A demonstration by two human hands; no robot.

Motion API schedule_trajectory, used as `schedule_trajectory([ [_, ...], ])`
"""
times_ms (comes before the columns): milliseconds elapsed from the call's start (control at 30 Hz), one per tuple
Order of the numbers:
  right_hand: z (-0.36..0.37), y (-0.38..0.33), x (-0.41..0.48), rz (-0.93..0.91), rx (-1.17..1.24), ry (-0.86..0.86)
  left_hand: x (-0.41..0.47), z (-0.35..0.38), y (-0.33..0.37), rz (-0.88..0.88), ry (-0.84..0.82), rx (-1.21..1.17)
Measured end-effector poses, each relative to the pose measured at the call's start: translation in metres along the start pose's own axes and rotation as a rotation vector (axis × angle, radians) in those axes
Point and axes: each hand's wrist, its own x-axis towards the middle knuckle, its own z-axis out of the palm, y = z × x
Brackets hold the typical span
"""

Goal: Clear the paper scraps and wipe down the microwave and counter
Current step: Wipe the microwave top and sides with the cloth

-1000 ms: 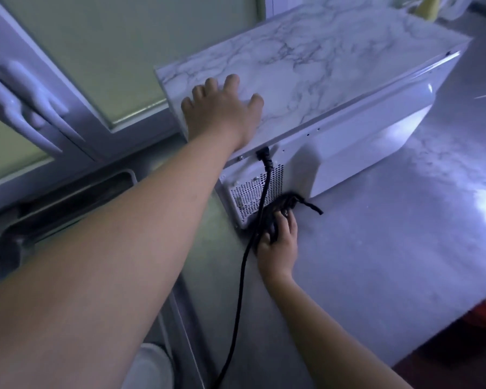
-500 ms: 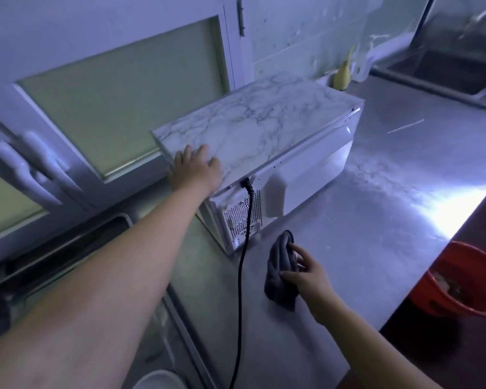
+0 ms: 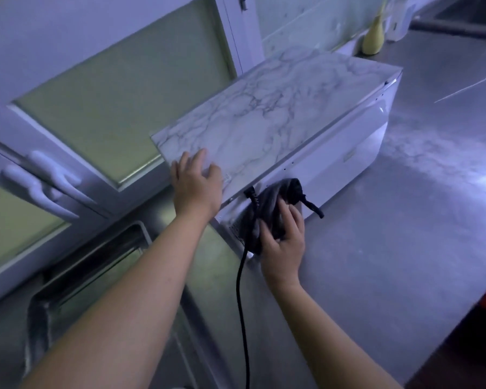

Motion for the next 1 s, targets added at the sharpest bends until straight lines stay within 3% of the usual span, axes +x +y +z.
schedule_trajectory([
  [200,0.005,0.028,-0.006,-0.277,-0.387,0.075,0.000,0.002,0.001,-0.026,-0.023,-0.003],
  [500,0.014,0.082,-0.025,-0.653,-0.411,0.012,-0.001,-0.004,-0.005,-0.050,0.027,-0.004],
  [733,0.009,0.103,-0.034,-0.042,-0.415,-0.048,0.005,0.004,0.000,-0.046,0.031,0.005],
  [867,-0.001,0.098,-0.022,0.612,-0.309,-0.160,0.002,0.002,-0.001,-0.064,0.018,0.003],
  [1000,-0.026,0.092,-0.013,0.672,-0.194,-0.235,-0.002,0.000,0.000,-0.065,0.015,-0.005],
])
